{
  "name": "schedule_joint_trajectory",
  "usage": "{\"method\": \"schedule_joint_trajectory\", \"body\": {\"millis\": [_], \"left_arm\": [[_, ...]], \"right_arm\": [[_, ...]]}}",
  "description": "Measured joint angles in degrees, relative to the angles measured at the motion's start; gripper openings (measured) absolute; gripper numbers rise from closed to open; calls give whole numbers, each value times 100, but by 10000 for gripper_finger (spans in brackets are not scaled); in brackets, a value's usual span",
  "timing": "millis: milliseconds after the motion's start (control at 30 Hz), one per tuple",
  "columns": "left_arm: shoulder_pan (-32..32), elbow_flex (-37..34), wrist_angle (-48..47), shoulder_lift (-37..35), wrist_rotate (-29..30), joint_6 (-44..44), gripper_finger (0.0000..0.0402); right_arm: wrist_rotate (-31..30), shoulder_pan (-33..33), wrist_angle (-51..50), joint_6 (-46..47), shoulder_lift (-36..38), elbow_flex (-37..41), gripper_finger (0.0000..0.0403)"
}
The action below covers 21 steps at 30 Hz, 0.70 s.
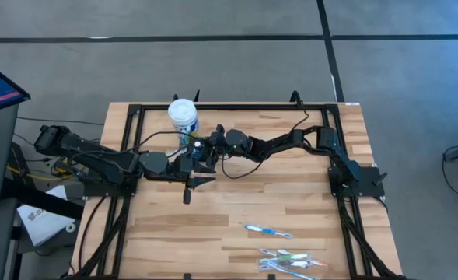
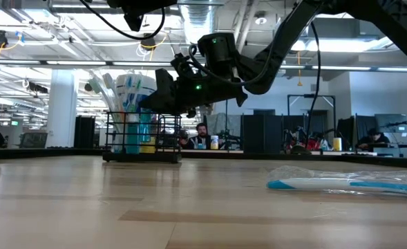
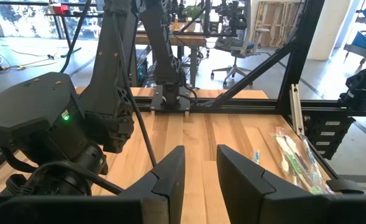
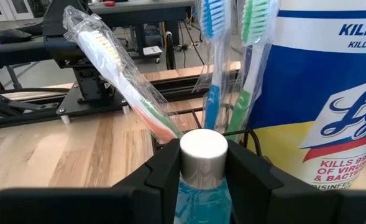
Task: Pick & Place toothbrushing station
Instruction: Put the mouthwash bottle into the wire organizer, then put the blue toothbrush into the wire organizer
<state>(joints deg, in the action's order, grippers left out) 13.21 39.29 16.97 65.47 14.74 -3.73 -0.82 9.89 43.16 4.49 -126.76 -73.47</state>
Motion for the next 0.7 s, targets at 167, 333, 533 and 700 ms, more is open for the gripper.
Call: {"method": "schedule_joint_trajectory", "body": {"millis": [167,333,533,700], "left_arm": [[0,0,0,0,0,0,87],[0,0,0,0,0,0,87],[0,0,0,0,0,0,87],[0,0,0,0,0,0,87]], "right_arm": [[99,2,-2,-22,0,0,118],[101,-2,-55,-15,0,-1,147],[101,-2,-86,-13,0,-2,161],[99,-2,-92,-9,0,-2,152]]}}
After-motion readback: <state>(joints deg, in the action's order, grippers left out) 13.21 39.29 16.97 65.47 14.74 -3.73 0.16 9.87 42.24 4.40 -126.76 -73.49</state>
